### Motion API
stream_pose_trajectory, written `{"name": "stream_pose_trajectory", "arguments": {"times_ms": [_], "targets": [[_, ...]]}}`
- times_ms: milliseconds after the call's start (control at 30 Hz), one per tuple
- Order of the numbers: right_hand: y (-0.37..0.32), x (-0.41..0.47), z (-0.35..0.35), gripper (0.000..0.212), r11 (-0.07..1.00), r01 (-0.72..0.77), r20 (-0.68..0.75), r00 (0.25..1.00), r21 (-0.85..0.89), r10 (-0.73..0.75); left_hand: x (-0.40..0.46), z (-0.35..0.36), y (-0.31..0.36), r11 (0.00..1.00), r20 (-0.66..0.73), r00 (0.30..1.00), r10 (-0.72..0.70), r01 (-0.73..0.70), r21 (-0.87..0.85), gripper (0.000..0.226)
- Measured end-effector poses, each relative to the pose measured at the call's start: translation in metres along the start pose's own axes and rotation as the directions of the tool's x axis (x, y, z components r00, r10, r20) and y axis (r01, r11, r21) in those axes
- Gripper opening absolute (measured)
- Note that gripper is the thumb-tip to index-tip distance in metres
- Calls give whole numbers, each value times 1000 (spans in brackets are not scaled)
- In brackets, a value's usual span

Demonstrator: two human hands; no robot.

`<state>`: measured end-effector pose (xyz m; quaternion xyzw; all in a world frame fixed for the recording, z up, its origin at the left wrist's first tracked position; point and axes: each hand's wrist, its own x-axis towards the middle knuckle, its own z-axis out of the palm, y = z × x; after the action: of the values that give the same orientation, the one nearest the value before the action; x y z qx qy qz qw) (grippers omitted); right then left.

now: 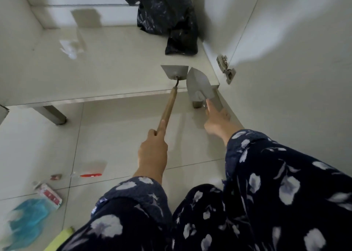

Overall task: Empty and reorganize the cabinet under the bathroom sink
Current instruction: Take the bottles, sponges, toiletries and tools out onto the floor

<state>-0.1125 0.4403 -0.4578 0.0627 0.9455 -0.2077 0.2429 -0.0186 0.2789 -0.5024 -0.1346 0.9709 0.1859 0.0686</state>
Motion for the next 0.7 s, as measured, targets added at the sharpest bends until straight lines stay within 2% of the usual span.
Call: {"name": "stream_pose_trajectory", "arguments": {"times_ms": [200,300,500,700], "targets": [[59,-8,35,65,991,-136,-7,991,-9,136,-21,33,-23,989,-9,991,131,-130,65,69],[77,-7,57,72,979,-201,6,979,-43,201,-29,49,-35,982,29,987,158,-160,97,69],[95,-4,86,69,963,-235,98,964,-134,249,-21,87,-53,989,202,976,82,-105,106,62],[90,29,123,77,970,-205,170,959,-127,225,-13,124,-69,999,232,972,-41,35,30,61]]}}
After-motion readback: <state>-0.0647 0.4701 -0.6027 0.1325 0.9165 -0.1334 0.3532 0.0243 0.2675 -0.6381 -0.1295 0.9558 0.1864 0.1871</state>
